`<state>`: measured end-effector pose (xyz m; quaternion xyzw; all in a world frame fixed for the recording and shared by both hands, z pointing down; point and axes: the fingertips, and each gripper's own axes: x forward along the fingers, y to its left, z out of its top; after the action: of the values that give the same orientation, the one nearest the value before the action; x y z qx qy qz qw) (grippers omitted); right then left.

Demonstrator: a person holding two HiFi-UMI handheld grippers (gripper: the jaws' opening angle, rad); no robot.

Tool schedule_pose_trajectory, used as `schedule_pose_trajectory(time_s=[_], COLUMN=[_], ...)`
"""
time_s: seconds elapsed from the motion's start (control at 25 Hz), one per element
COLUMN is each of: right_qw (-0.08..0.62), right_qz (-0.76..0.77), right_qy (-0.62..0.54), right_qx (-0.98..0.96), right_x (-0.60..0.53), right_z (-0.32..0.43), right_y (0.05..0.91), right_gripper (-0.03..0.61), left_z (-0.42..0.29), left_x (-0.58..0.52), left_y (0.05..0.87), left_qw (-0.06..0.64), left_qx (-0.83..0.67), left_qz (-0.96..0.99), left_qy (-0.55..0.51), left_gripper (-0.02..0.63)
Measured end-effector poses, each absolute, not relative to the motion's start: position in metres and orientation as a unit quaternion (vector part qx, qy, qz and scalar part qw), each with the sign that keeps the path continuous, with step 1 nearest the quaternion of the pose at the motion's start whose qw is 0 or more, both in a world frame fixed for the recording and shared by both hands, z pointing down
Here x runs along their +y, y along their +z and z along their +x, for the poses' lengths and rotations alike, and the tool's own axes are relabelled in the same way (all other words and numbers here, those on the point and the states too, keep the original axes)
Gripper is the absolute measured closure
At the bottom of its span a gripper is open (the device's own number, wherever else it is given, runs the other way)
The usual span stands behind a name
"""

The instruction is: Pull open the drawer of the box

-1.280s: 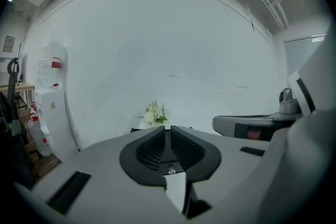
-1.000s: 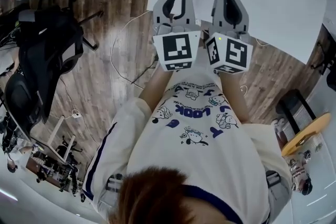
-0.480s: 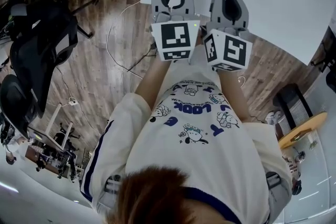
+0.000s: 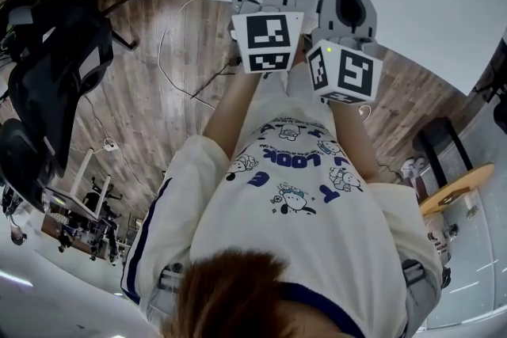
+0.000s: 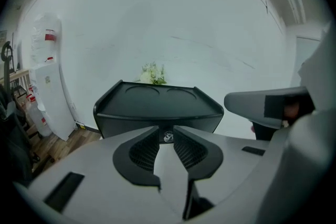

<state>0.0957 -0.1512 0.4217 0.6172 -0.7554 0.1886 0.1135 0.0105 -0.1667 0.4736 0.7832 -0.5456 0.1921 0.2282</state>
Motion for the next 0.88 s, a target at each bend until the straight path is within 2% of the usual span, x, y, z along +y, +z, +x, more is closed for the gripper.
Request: schedule_pose_trajectory(time_s=[0.32,0.88], right_qw=[0.121,0.124], right_qz=[0.620,0.626], right_qy=[0.200,0.211], right_qx=[-0.749,-0.740], right_x=[-0.147,-0.149], right_z=[0.098,0.108], right_y=[0.433,0.440], right_gripper=[0.534,0.534], left_z=[0.019,0.023], left_x=[-0.170,-0.175], left_y=[0.501,0.513], left_qw=[0.252,0.263], left_qx=[-0.528,-0.532], left_qz=[0.783,0.774], left_qy=[0.211,0.222], left_gripper=[0.492,0.492])
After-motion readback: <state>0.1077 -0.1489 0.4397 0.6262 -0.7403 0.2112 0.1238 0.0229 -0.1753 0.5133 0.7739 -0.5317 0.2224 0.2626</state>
